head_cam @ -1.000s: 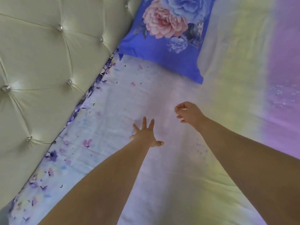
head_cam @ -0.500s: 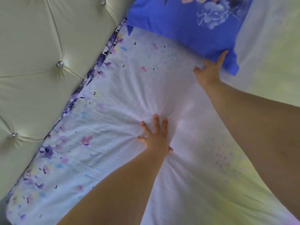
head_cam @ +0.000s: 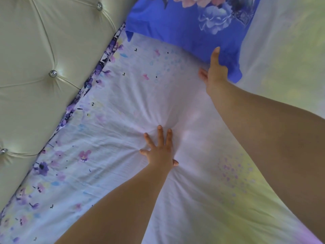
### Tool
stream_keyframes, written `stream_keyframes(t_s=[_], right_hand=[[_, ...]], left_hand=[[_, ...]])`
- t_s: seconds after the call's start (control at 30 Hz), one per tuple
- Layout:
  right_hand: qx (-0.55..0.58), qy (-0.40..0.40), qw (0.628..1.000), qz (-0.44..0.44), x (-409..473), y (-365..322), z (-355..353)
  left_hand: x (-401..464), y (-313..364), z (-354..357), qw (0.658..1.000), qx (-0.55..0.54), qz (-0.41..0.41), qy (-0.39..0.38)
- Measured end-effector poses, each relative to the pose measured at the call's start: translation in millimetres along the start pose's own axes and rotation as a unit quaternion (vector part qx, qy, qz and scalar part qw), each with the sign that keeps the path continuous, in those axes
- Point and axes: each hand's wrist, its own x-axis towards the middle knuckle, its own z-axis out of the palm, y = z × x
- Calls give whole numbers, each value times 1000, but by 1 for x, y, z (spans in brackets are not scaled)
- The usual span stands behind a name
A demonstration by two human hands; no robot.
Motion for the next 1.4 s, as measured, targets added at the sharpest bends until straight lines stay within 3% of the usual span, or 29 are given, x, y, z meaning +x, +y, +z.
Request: stream_keyframes(t_s=[0.07,0.2,0.33,0.57,0.73,0.77,0.8,0.87,0.9,0.97,1.07,1.2,1.27,1.33,1.4], right_hand=[[137,-40,987,79,1,-9,2],[181,-57,977,102,12,-20,19],[106,-46,989,90,2,-11,28],[2,-28,997,68,-63,35,-25],[-59,-19,996,61,-149,59,-89],[-76,-14,995,63,-170,65,-107],[-102,-6,993,64,-192,73,-128],[-161,3,985,67,-243,95,-171],[-186,5,979,79,-271,109,-191],[-241,-3,964,108,-329,135,-227],[-368,-54,916,149,-408,166,-283],[-517,-149,818,205,-479,181,-348],[-561,-205,770,223,-495,179,-370],[-538,-185,788,236,-496,174,-380],[-509,-61,838,189,-493,158,-380]], left_hand=[[0,0,0,1000,-1,-1,3],[-1,-1,0,1000,3,5,12],[0,-2,2,1000,7,3,23],[-1,-5,5,998,12,8,58],[-17,-15,11,993,-77,30,85],[-31,-18,16,981,-147,37,119],[-48,-18,23,949,-262,32,173],[-98,-15,36,842,-444,-20,307],[-124,-12,38,809,-457,-42,367],[-163,-4,36,802,-426,-14,418],[-194,6,29,840,-401,-13,364],[-211,15,26,845,-490,-139,161],[-221,14,35,881,-440,-156,83],[-232,10,48,922,-357,-144,35],[-240,10,53,950,-294,-102,32]])
